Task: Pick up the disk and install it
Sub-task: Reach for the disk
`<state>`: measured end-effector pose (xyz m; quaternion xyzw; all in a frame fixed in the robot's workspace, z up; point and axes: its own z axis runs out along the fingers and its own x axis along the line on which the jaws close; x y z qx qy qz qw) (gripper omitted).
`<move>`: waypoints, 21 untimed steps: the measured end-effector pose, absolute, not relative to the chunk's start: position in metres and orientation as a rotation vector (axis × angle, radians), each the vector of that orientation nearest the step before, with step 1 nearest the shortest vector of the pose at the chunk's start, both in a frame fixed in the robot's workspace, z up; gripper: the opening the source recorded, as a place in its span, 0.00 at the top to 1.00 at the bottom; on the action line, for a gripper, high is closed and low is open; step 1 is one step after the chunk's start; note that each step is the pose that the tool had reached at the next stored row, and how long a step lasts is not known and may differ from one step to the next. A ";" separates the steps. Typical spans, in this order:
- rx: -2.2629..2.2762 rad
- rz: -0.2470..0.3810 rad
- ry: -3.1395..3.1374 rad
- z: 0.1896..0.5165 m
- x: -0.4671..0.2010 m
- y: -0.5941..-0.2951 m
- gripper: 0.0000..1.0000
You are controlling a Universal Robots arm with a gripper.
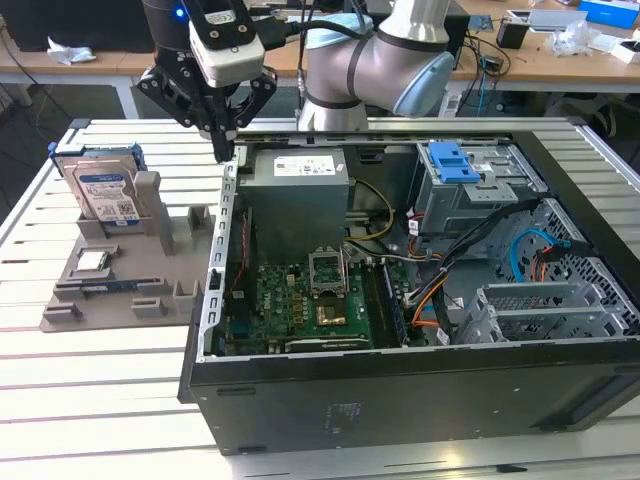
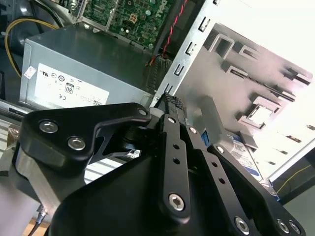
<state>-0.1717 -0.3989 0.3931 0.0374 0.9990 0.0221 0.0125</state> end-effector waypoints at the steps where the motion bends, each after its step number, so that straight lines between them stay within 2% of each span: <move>1: 0.117 0.069 3.114 0.393 -0.173 -0.399 0.89; 21: 0.117 0.069 3.114 0.393 -0.197 -0.399 0.89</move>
